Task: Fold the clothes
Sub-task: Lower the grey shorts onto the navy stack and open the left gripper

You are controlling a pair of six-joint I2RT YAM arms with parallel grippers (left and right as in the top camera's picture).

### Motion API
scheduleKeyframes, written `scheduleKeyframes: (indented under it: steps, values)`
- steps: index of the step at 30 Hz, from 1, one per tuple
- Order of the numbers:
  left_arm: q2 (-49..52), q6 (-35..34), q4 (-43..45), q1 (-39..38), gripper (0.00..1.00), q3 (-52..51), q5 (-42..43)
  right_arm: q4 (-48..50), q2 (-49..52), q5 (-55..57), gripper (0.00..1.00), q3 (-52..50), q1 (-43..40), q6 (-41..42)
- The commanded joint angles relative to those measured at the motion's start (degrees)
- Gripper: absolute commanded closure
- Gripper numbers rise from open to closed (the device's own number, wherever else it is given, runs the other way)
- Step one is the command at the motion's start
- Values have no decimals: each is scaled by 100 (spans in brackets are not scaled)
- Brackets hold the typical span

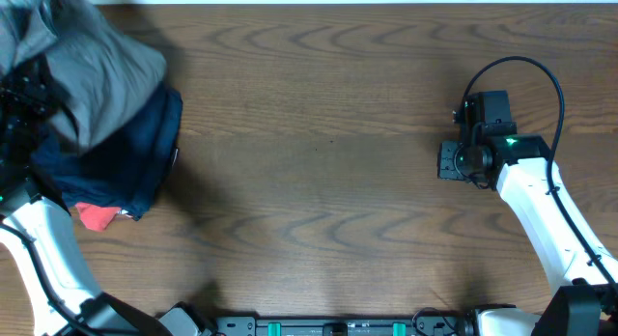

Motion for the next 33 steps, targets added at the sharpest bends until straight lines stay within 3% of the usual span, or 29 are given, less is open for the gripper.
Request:
scheduleKeyframes:
  steps: [1, 4, 12, 16, 22, 23, 26, 27, 33]
  values:
    - [101, 682, -201, 140, 94, 192, -247, -28, -37, 15, 55, 52, -48, -59]
    - [201, 946, -568, 195, 94, 190, -437, -33, -37, 15, 55, 52, -48, -57]
    - [227, 879, -1069, 269, 94, 190, -358, -57, -37, 17, 55, 52, -48, -59]
    - [57, 833, -2437, 533, 94, 190, -208, -59, -37, 17, 54, 52, -48, -61]
    - [52, 828, -4485, 1174, 94, 190, -1134, -103, -37, 17, 54, 52, -48, -63]
    - [59, 828, -4708, 1231, 87, 188, -1331, -101, -37, 17, 54, 52, -48, -63]
    - [61, 804, -5082, 1281, 39, 168, -1718, -92, -37, 17, 54, 52, -48, -63]
    - [59, 750, -5082, 1279, 32, 168, -1683, -92, -37, 17, 54, 52, -48, -63]
    - [-199, 549, -4857, 1279, 15, 170, -861, -116, -37, 17, 53, 52, -48, -61]
